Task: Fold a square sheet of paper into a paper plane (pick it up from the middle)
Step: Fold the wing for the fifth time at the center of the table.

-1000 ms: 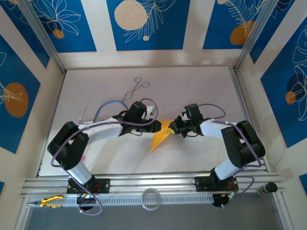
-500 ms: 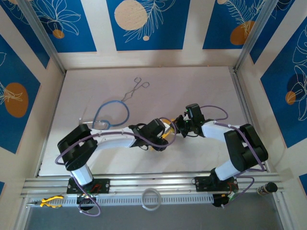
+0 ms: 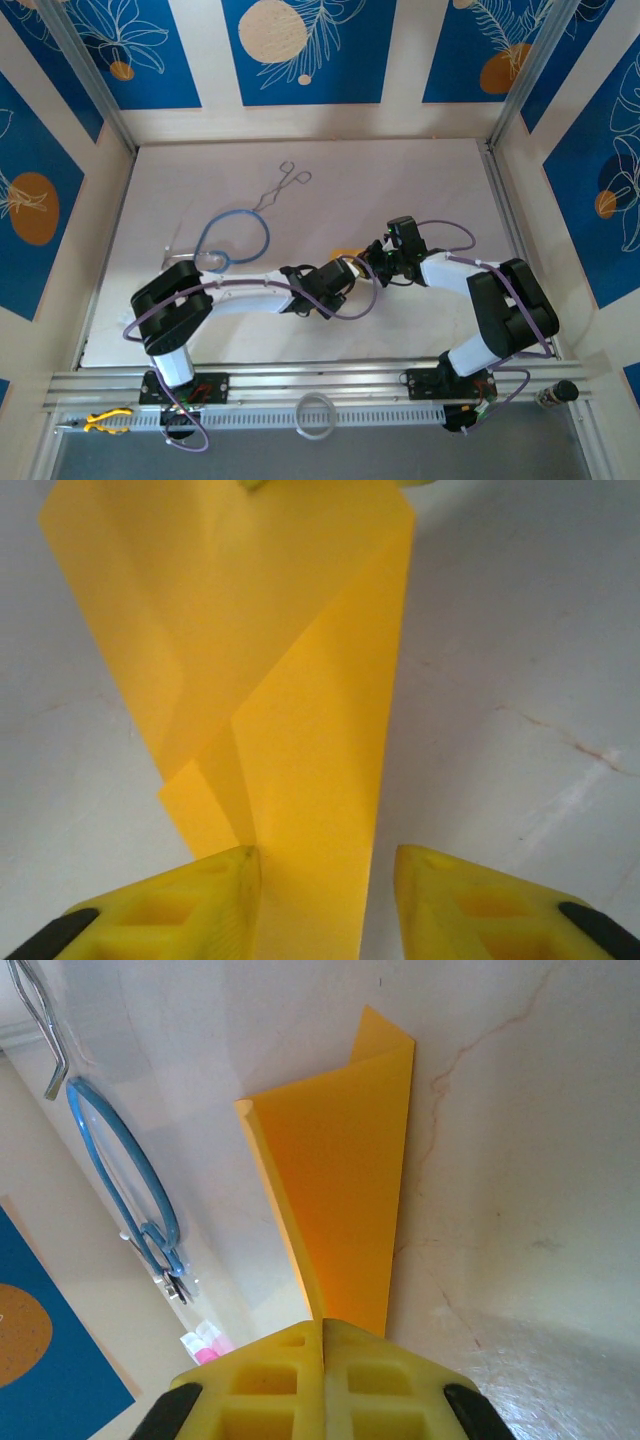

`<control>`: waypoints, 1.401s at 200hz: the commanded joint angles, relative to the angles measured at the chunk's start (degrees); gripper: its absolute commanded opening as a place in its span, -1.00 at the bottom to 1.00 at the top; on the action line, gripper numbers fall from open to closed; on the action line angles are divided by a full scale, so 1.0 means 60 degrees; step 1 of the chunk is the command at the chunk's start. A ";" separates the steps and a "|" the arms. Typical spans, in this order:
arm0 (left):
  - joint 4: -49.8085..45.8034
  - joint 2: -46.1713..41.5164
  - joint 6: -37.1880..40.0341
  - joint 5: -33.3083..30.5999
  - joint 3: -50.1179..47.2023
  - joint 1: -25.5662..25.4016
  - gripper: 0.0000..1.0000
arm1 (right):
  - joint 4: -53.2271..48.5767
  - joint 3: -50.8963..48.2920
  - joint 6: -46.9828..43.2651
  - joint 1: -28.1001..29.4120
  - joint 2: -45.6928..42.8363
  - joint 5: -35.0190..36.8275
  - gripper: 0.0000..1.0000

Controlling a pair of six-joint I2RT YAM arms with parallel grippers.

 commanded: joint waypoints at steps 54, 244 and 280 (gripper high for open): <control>-0.0216 -0.0012 0.0040 -0.0477 0.0195 -0.0120 -0.60 | -0.0226 0.0013 0.0070 -0.0008 -0.0075 -0.0060 -0.94; 0.0245 0.0693 -0.1517 0.1739 0.0198 0.0475 -0.74 | -0.2985 -0.0093 -0.2068 -0.0905 -0.1714 0.0958 -0.34; 0.0661 0.0620 -0.1868 0.2430 -0.0061 0.0833 -0.82 | -0.3004 -0.0140 -0.2220 -0.0985 -0.1863 0.0801 -0.34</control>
